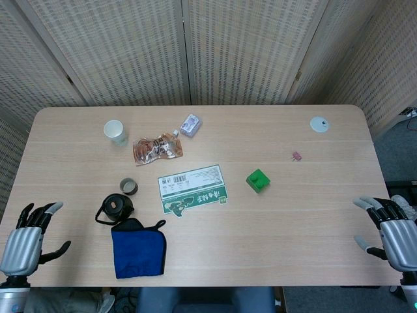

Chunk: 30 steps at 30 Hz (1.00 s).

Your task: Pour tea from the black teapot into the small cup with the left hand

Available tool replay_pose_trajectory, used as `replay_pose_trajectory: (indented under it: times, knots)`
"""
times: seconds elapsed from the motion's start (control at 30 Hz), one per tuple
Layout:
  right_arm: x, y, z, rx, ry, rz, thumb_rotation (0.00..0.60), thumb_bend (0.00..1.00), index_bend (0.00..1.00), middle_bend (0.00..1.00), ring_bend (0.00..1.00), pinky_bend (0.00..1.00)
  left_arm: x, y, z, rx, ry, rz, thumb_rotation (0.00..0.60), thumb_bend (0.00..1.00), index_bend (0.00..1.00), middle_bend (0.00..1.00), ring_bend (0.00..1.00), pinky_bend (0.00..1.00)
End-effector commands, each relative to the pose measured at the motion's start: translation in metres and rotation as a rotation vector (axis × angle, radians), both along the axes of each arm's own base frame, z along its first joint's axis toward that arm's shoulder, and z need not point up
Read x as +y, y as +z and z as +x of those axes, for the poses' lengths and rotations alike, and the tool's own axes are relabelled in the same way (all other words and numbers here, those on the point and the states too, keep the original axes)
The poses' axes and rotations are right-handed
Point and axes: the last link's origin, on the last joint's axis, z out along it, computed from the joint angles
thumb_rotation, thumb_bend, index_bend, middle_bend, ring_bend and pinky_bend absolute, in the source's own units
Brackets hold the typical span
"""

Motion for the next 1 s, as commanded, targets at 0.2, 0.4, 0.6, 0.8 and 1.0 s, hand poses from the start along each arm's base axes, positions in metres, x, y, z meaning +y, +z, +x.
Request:
replay_pose_trajectory:
  times: [0.2,0.4,0.6,0.8,1.0]
  knots:
    - [0.001,0.001,0.001,-0.002,0.008,-0.005,0.6,0.17,0.23,0.2,0.16,0.18,-0.002,-0.001,0.0,-0.005,-0.004,0.002,0.6,0.22,0.16,0.16,0.16,0.0]
    - [0.002,0.006,0.005,-0.002,0.024,-0.03,0.6,0.17,0.23,0.2,0.16,0.18,-0.001,-0.001,-0.002,-0.018,-0.013,0.009,0.6,0.22,0.16,0.16,0.16,0.0]
    - [0.002,0.011,0.008,0.008,0.034,-0.051,0.6,0.17,0.23,0.2,0.16,0.18,0.006,-0.005,-0.007,-0.018,-0.049,-0.015,0.6,0.22,0.18,0.16,0.17,0.0]
    - [0.001,0.013,0.011,0.013,0.039,-0.064,0.6,0.17,0.23,0.2,0.16,0.18,0.014,-0.014,-0.012,0.004,-0.093,-0.082,0.6,0.22,0.18,0.17,0.17,0.0]
    - [0.002,0.014,0.011,0.016,0.034,-0.068,0.6,0.17,0.23,0.2,0.16,0.18,0.022,-0.027,-0.015,0.042,-0.132,-0.142,0.6,0.22,0.18,0.17,0.17,0.0]
